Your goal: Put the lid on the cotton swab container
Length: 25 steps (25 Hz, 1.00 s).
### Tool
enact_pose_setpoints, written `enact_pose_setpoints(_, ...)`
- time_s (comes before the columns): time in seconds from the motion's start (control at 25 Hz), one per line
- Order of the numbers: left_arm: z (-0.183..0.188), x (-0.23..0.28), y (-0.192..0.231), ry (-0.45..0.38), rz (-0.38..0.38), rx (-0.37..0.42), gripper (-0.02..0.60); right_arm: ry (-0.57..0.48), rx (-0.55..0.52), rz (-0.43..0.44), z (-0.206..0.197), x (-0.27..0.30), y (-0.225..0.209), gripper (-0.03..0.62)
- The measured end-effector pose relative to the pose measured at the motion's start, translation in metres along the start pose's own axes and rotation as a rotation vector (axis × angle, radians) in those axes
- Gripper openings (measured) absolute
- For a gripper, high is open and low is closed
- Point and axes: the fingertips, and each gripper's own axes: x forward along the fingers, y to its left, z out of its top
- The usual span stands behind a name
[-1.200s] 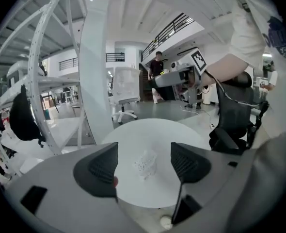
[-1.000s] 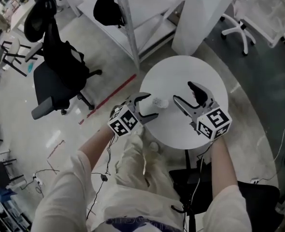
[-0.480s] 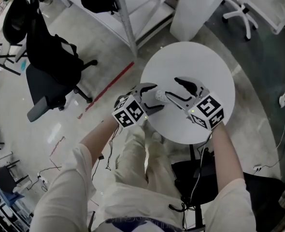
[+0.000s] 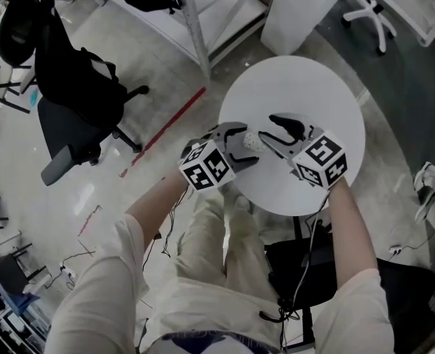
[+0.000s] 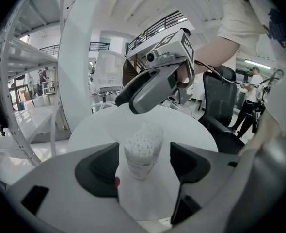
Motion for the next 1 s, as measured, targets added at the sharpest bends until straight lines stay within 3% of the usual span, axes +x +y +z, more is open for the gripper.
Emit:
enact_pose_setpoints(0.32, -0.003, 0.003, 0.003, 0.009, 0.021, 0.02, 0.251, 0.015, -0.003, 0.015, -0.004, 0.001, 0.002, 0.167)
enact_pose_setpoints(1.0, -0.002, 0.003, 0.003, 0.018, 0.034, 0.025, 0.247, 0.062, -0.047, 0.052, -0.007, -0.007, 0.01, 0.12)
